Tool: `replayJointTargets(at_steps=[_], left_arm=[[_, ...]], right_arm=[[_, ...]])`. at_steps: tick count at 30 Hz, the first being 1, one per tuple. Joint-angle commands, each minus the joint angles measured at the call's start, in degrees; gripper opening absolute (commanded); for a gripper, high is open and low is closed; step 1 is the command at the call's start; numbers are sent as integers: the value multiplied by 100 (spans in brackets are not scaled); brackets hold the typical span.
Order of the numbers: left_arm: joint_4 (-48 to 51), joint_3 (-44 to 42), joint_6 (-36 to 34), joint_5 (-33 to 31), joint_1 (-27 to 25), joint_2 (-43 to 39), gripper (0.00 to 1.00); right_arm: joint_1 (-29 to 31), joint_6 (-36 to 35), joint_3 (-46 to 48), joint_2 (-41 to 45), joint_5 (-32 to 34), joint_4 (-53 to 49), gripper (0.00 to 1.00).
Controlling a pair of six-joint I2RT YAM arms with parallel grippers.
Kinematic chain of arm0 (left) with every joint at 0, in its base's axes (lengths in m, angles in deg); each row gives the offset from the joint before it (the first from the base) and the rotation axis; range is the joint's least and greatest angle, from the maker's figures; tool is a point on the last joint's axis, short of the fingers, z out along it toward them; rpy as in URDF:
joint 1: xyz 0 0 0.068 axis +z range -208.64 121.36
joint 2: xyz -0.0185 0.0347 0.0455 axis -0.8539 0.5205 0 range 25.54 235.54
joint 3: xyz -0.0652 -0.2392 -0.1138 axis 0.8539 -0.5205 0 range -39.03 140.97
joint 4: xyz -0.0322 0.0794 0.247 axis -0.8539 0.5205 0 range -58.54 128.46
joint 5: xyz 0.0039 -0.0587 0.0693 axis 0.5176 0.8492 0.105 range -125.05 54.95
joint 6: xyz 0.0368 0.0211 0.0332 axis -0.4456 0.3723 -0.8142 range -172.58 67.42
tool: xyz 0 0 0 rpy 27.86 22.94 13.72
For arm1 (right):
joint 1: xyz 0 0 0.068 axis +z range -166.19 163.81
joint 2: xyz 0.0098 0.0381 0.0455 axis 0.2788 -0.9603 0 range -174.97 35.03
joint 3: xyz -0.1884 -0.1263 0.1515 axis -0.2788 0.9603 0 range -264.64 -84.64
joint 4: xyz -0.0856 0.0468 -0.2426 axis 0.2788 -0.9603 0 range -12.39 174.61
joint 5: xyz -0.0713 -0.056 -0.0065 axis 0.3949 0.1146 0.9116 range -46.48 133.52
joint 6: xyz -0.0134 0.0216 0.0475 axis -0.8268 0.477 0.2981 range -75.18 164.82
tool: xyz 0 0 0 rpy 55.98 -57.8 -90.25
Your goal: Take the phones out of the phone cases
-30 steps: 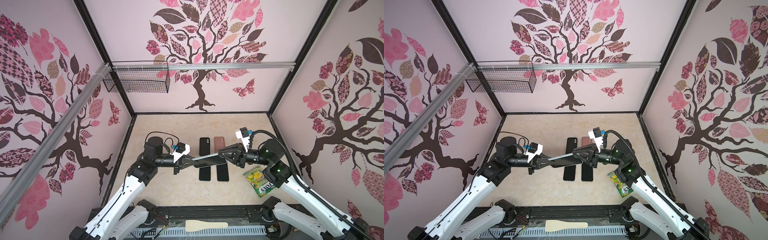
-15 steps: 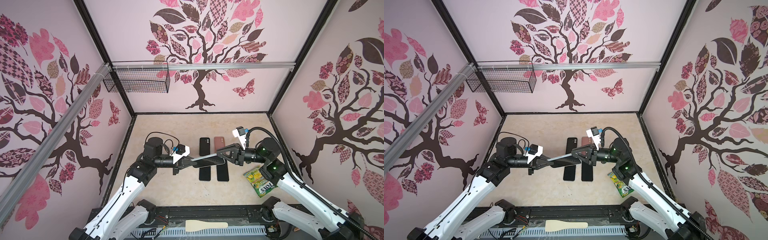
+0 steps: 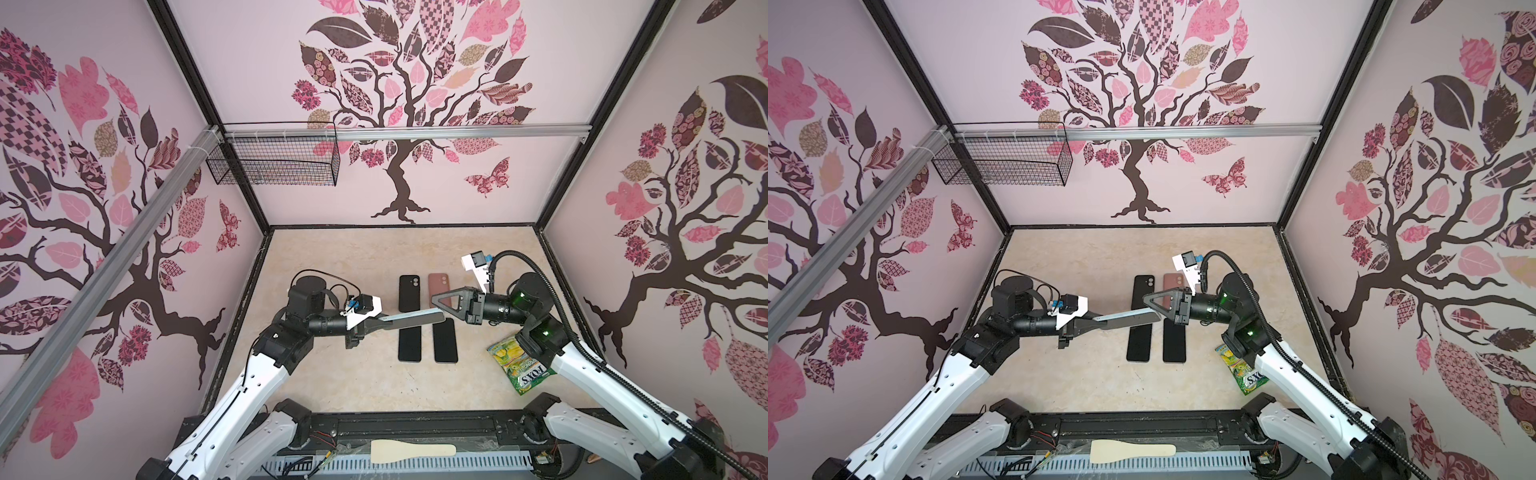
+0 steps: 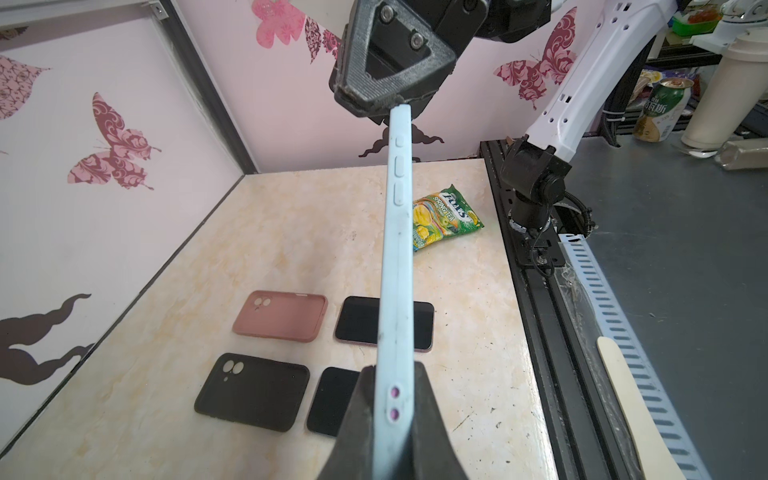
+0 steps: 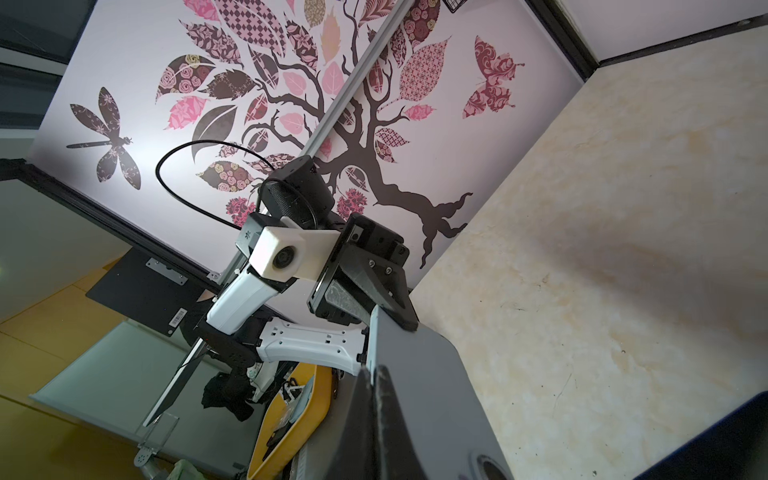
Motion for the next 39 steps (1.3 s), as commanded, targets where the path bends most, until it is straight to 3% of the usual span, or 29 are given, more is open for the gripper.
replayJointTargets(at_steps=[1,3,5,8,10,15,20,25,32,39], left_arm=[[-483,380,-108,142,-19,-116,0],[-474,280,-58,140,-21,-204,0],[-515,173,55,145,-21,-312,0],[-684,-7,343,181,-21,-486,0],[-876,-162,545,245,-21,-580,0],[-949,-257,677,387,-16,-626,0],[-1069,-242,729,497,-21,-560,0],[-1074,-204,731,529,-27,-512,0],[-1057,-222,694,480,-25,-535,0],[-1053,-198,666,416,-27,-574,0]], right_arm=[[-3,-220,-178,114,446,-537,0],[-90,-558,-336,286,1086,-918,2],[-132,-901,-441,486,1706,-1198,11],[-130,-1385,-383,780,2009,-952,26],[-135,-1684,-328,882,1748,-678,40],[-130,-2310,-453,774,231,-485,71],[-134,-2764,-635,503,-362,-1070,84],[-121,-2636,-671,235,-447,-1269,83],[-121,-1935,-512,129,-400,-828,54],[-126,-1736,-538,3,-366,-1079,39]])
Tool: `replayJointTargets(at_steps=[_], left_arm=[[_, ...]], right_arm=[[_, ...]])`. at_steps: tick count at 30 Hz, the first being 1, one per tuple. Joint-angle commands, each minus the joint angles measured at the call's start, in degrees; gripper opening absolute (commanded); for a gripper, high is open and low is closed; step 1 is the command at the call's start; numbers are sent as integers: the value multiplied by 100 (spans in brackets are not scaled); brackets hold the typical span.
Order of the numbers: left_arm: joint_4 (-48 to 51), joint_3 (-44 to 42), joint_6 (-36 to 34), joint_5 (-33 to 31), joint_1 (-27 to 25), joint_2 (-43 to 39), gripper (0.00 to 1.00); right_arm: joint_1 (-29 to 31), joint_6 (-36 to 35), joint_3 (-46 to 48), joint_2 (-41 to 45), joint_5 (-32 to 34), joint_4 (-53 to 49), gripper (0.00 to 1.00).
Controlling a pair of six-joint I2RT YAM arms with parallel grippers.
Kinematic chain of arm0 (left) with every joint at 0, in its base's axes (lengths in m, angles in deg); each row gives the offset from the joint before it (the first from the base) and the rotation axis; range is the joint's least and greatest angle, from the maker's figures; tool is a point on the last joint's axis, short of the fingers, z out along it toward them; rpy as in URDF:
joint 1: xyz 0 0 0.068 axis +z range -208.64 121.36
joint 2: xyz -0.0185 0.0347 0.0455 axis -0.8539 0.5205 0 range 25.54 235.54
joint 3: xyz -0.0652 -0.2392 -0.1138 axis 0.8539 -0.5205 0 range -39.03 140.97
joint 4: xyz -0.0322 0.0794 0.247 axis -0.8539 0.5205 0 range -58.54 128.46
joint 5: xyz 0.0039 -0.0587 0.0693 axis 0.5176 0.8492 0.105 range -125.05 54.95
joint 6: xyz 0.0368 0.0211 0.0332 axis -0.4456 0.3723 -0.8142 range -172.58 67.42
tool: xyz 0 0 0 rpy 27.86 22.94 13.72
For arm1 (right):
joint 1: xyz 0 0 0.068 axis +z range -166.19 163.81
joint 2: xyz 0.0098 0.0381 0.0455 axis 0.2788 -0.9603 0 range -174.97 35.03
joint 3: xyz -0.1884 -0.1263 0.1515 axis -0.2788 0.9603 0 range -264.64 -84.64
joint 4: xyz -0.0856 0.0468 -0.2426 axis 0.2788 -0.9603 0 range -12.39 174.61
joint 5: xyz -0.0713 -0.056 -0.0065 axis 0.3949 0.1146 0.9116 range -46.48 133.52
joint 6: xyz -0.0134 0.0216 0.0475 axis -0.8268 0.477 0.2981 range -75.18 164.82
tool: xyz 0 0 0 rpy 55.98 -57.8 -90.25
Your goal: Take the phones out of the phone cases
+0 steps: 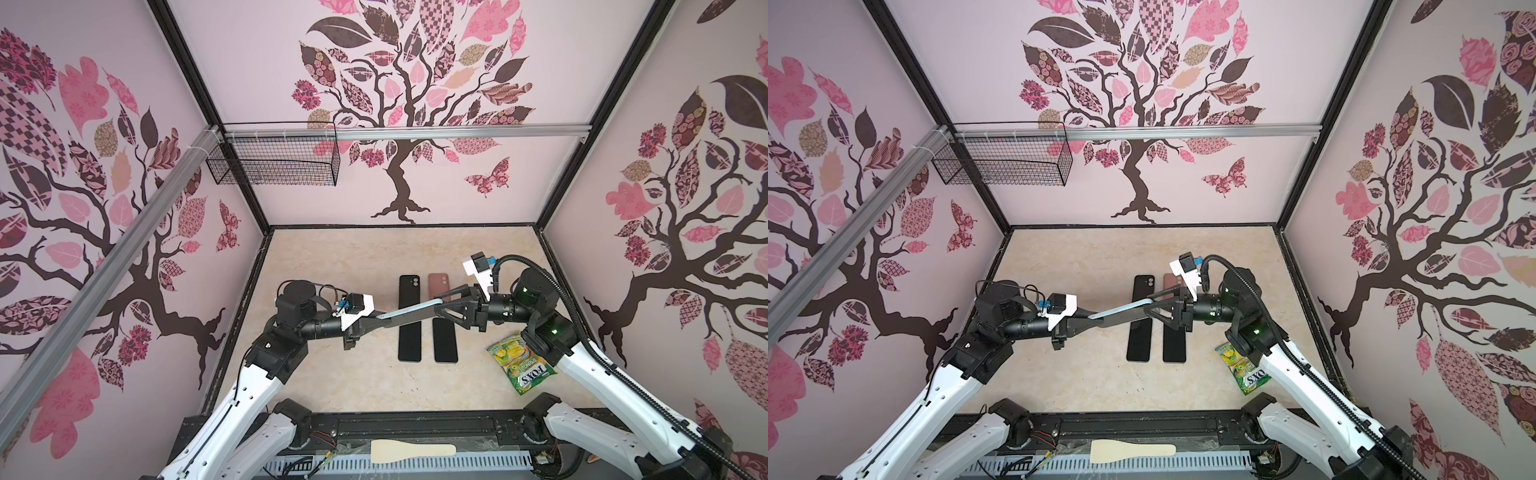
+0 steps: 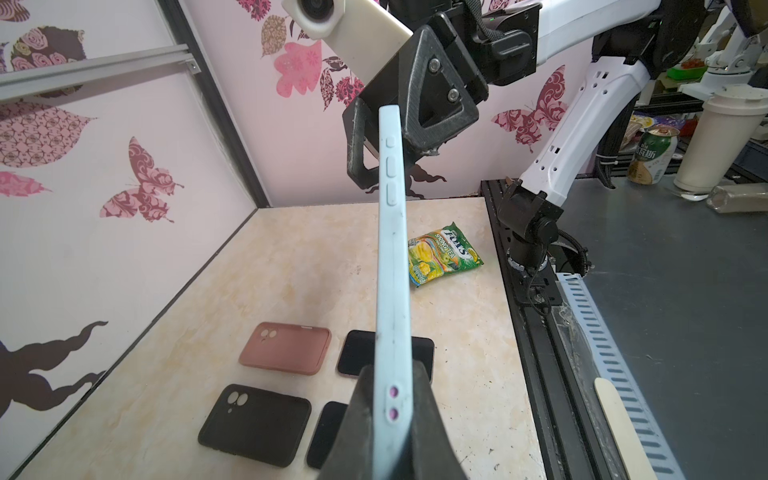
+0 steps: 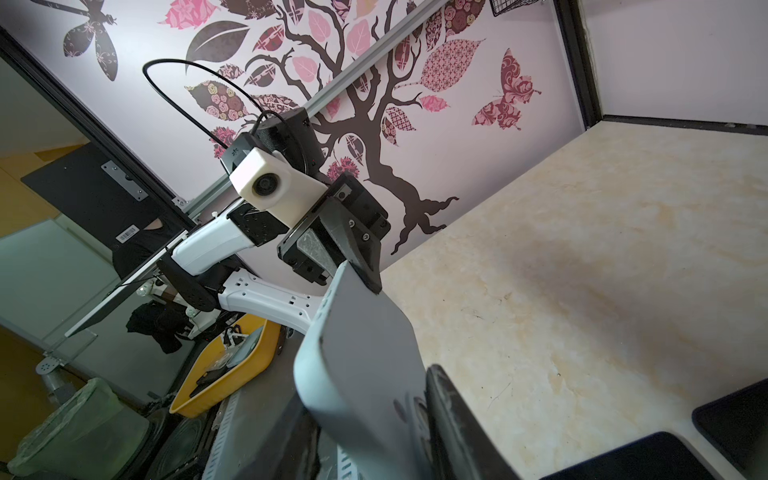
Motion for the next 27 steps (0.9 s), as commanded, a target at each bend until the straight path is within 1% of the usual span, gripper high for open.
replayJointTargets(at_steps=[1,2,3,4,5,6,8,11,17,19,27], left_arm=[[-418,-51,-150,265,-34,-124,0],[-417,-47,-154,266,-34,-133,0],[-420,-49,-152,253,-35,-146,0],[-409,-50,-150,250,-39,-146,0],[-408,-66,-149,247,-36,-146,0],[-408,-74,-146,257,-39,-146,0],[-417,-76,-142,270,-39,-130,0],[-417,-66,-145,273,-39,-134,0],[-409,-41,-158,273,-38,-120,0],[-380,-32,-196,249,-38,-124,0],[-339,86,-401,3,-39,-134,0]], right_arm=[[-12,363,-99,-93,62,-59,38],[-14,451,-80,-99,43,34,37],[-10,560,-53,-89,10,174,39],[-8,681,-13,-76,-16,332,47],[-15,800,35,-59,-75,563,61],[-9,922,72,-43,-133,781,67],[-10,1077,111,-29,-172,1021,68],[-16,1123,97,-47,-172,1049,66],[-7,1064,106,-103,-59,780,53],[-10,1079,95,-119,-27,726,50],[-7,1487,174,-276,13,645,42]])
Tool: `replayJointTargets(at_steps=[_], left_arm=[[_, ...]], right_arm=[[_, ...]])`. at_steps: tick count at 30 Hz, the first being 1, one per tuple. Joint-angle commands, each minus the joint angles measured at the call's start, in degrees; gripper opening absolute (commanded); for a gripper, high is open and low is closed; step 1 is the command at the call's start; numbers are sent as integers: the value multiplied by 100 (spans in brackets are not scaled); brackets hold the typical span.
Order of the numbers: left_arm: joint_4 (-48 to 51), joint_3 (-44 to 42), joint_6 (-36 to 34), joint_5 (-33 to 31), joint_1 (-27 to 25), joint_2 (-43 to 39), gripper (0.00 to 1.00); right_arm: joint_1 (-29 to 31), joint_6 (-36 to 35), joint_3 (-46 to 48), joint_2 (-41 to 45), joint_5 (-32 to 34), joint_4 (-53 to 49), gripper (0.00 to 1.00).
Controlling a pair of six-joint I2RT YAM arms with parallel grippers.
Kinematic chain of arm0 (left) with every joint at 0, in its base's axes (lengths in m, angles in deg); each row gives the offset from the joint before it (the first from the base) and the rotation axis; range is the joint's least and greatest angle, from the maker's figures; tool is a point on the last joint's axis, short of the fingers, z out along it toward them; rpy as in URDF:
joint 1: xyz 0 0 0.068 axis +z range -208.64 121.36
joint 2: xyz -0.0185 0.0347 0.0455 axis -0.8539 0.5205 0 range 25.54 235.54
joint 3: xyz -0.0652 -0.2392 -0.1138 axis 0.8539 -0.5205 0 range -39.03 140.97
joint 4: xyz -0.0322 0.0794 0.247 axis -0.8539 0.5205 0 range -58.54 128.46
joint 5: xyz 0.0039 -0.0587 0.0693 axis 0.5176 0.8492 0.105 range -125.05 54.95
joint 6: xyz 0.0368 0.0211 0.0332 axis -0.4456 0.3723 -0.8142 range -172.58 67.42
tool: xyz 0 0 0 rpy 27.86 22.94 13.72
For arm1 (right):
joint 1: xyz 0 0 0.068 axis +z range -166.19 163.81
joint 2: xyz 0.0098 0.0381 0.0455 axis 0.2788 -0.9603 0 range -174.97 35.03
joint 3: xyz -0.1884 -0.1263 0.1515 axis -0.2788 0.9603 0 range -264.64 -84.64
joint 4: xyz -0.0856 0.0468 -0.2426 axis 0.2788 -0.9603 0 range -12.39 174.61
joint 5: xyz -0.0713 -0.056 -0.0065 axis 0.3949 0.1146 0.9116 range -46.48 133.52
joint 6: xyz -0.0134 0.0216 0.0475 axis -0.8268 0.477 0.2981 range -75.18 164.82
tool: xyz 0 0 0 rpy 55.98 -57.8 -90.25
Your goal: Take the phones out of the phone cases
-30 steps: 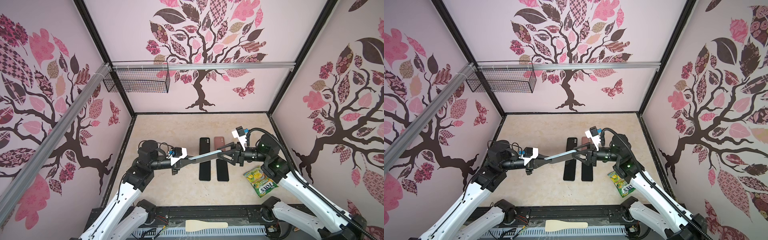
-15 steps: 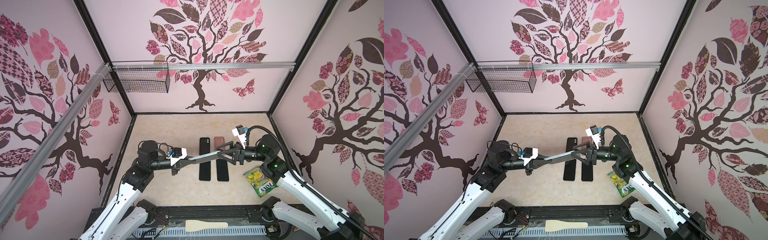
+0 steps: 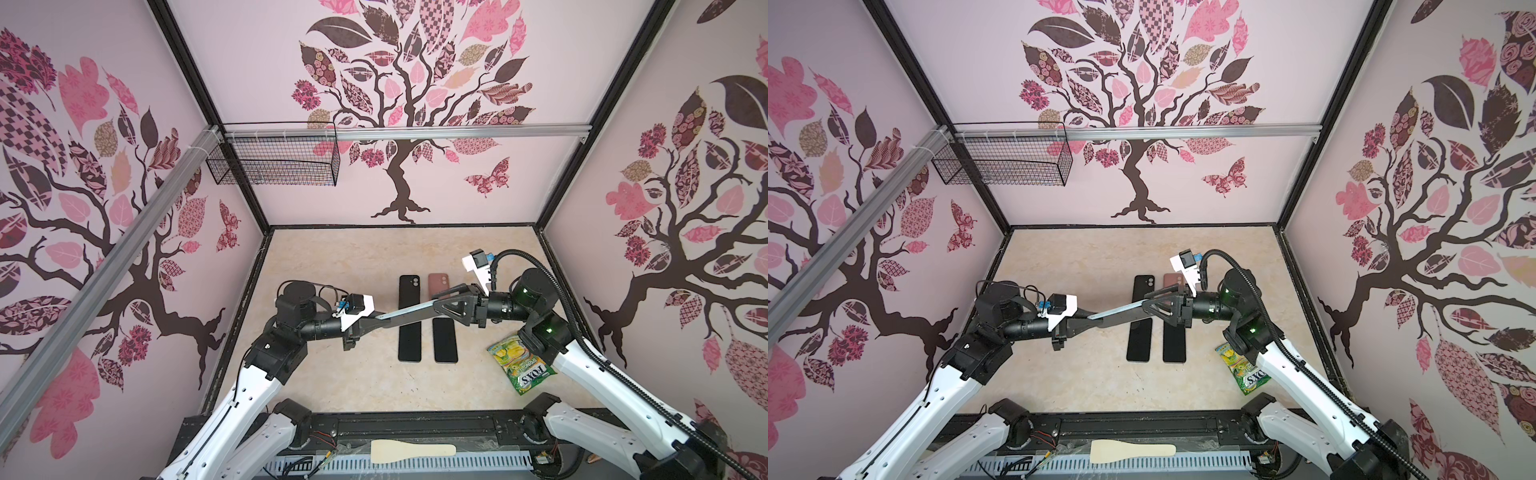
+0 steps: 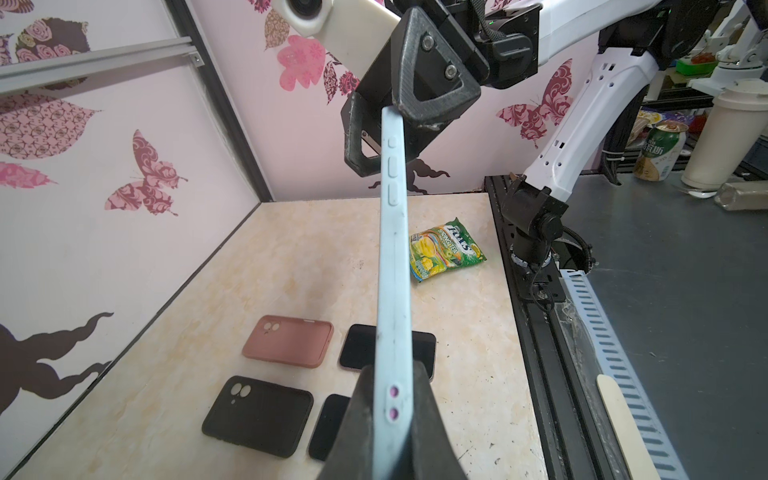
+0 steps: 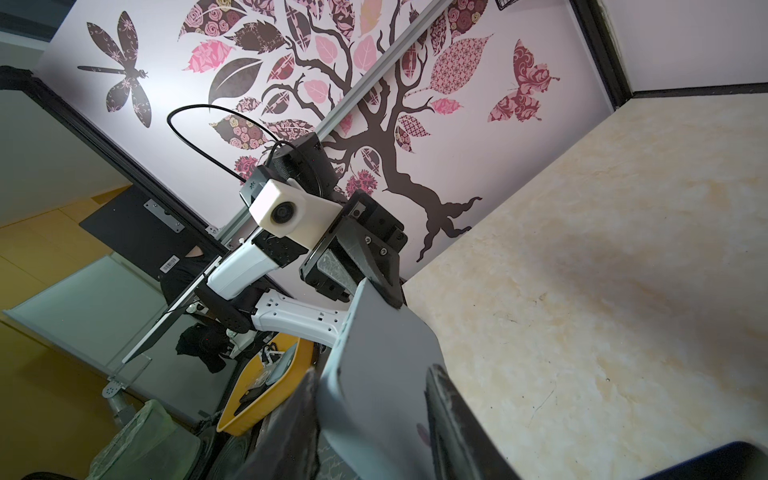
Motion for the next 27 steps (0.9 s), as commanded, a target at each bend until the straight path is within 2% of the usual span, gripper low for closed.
replayJointTargets(at_steps=[1,6,11,27], left_arm=[[-443,114,-361,75,-45,-103,0],[-225,290,-830,-505,-167,-186,0],[-137,460,-1177,-863,-289,-247,0],[-51,544,-1377,-1009,-371,-394,0]], right_arm=[[-8,415,50,-135,128,-135,41],[-7,612,231,-225,68,-140,38],[-11,1082,520,-323,21,288,34],[-8,1575,793,-465,8,638,23]])
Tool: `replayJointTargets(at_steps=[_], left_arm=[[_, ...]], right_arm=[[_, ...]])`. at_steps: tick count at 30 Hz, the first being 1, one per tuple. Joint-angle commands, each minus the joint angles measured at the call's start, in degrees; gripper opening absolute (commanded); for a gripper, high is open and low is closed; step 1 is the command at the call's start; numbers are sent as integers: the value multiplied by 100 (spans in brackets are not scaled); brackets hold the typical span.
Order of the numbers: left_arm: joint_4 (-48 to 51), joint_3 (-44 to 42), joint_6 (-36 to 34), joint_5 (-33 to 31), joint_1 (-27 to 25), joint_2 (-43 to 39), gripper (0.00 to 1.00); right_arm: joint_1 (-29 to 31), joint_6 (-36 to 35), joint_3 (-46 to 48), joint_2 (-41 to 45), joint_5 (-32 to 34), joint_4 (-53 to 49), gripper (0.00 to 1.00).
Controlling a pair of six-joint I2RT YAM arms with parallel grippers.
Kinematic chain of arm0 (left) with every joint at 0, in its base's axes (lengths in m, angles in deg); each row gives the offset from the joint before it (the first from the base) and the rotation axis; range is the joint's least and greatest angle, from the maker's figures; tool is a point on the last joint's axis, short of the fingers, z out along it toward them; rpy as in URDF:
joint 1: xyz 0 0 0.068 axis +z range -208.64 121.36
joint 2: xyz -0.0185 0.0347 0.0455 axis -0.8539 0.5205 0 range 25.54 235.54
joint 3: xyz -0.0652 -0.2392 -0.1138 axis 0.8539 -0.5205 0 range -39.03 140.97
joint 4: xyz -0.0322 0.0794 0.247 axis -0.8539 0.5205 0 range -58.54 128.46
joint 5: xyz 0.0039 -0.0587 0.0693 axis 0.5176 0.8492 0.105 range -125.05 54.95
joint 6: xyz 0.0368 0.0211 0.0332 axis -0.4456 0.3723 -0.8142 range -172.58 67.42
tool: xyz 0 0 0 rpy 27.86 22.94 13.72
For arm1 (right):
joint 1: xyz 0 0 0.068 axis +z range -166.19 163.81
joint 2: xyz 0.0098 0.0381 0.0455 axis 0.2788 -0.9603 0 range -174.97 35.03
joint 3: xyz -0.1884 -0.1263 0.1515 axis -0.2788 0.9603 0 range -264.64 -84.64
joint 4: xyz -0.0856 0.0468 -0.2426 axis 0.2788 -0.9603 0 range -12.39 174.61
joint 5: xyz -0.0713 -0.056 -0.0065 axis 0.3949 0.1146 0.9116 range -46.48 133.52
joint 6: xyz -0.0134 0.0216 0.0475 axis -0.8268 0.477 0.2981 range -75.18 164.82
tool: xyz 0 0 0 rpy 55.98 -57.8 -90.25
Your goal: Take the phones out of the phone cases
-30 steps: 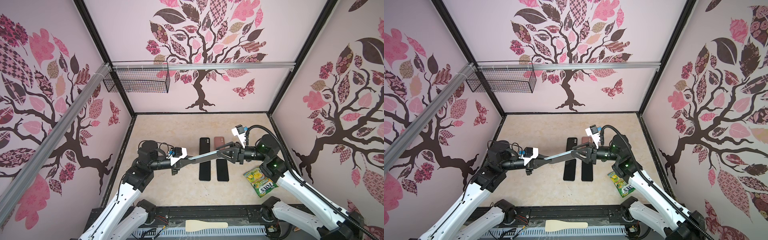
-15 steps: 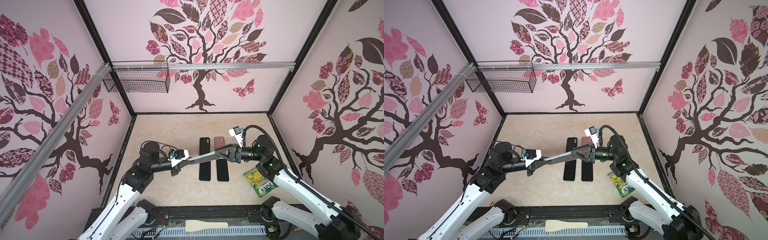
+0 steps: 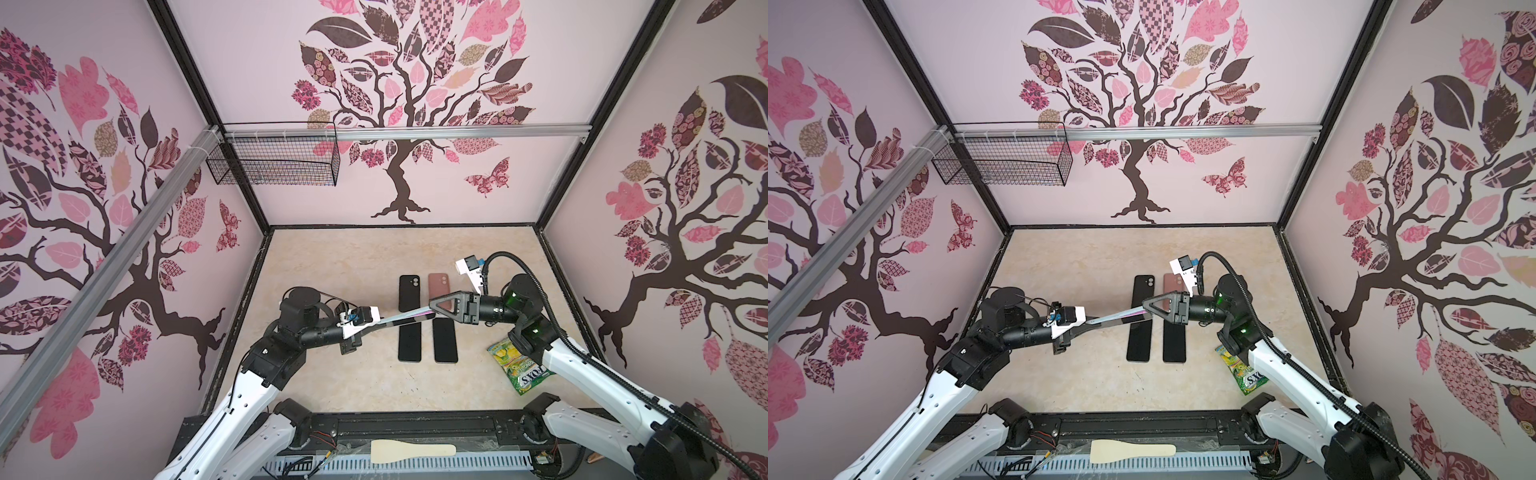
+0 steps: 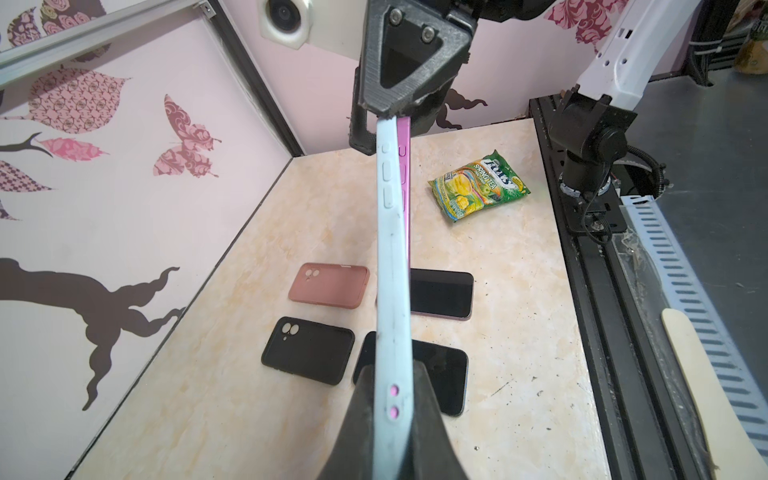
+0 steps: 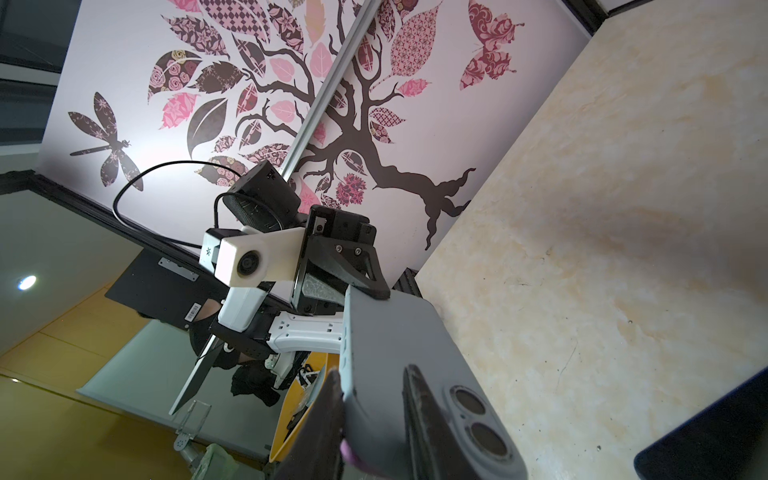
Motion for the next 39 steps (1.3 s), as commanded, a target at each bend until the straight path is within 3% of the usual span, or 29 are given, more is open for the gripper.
replayJointTargets(at_steps=[1,7,10,11,14,17,19,26,32,39], left_arm=[[-925,526,-173,211,-67,-205,0],[-820,434,-161,229,-63,-284,0],[-748,292,-42,237,-65,-400,0],[-772,205,49,237,-66,-455,0],[-1005,-66,453,198,-65,-663,0],[-1176,-271,931,53,-56,-877,0],[-1484,-428,1498,-131,-59,-980,0],[-2060,-485,3947,-1581,-62,-835,0],[-2432,-278,5541,-1603,-63,-538,0],[-2568,-187,7375,-1942,-85,-203,0]], right_arm=[[63,211,86,-134,-33,-253,23],[53,155,-84,-61,370,-185,27],[50,-219,-268,169,1128,-429,47],[57,-370,-308,290,1490,-550,57],[50,-743,-275,725,2695,-873,75],[47,-953,-116,1178,3669,-1158,84],[43,-1190,-3,1378,3875,-1217,86],[45,-1736,383,1556,3412,-1123,93],[77,-1576,740,1246,2765,-464,93],[456,-1321,907,876,2788,176,92]])
